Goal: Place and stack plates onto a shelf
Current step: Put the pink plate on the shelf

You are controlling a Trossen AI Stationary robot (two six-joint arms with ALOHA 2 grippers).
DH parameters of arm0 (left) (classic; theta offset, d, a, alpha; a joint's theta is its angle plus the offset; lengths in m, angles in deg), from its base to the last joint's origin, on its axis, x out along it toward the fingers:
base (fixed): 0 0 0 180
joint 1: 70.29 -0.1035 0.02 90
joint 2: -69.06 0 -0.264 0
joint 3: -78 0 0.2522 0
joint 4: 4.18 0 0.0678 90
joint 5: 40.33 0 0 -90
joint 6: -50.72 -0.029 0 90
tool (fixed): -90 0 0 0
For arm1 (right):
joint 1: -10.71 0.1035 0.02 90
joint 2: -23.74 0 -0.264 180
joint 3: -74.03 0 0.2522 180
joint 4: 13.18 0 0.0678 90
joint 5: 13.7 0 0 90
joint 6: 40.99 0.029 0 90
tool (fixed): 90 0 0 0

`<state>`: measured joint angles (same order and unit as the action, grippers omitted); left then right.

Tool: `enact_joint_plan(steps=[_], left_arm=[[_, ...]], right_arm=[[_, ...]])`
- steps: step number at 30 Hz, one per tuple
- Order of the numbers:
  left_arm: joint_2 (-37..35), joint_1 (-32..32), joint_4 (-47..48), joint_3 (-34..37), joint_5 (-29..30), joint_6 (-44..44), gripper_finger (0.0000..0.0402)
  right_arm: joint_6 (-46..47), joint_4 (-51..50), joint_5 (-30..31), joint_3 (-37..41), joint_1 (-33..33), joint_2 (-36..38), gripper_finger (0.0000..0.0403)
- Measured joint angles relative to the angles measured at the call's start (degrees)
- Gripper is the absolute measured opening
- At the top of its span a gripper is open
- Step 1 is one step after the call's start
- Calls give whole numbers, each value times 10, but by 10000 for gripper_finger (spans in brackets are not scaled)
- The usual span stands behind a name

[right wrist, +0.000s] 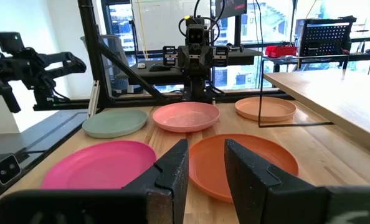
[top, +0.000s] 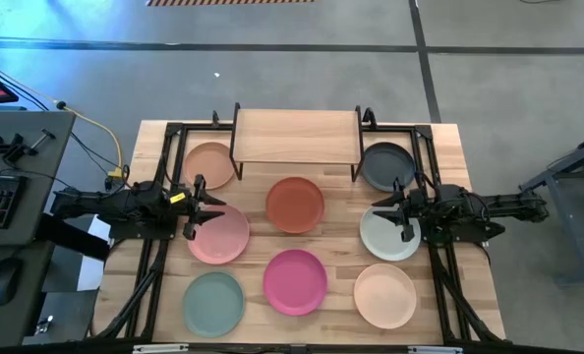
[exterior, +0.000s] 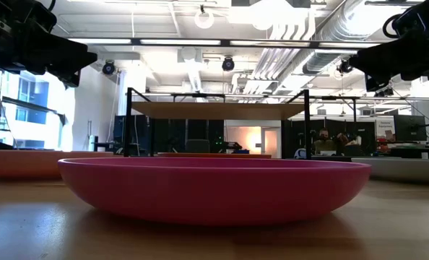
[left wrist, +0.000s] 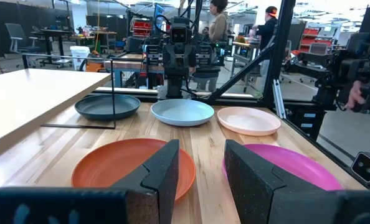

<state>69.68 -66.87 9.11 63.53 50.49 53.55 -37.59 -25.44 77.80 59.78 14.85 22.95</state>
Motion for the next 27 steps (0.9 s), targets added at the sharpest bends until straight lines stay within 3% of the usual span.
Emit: enact_joint_plan(steps=[4, 13, 18, 27], left_arm=[[0, 0, 0, 0, 0, 0, 117], [0, 0, 0, 0, 0, 0, 117], [0, 0, 0, 0, 0, 0, 117], [0, 0, 0, 0, 0, 0, 117]], right_arm=[[58, 6, 0, -4, 0, 0, 91], [174, 136, 14, -8, 0, 0, 91], [216, 139, 54, -8, 0, 0, 91], [265, 163, 67, -9, 0, 0, 91]])
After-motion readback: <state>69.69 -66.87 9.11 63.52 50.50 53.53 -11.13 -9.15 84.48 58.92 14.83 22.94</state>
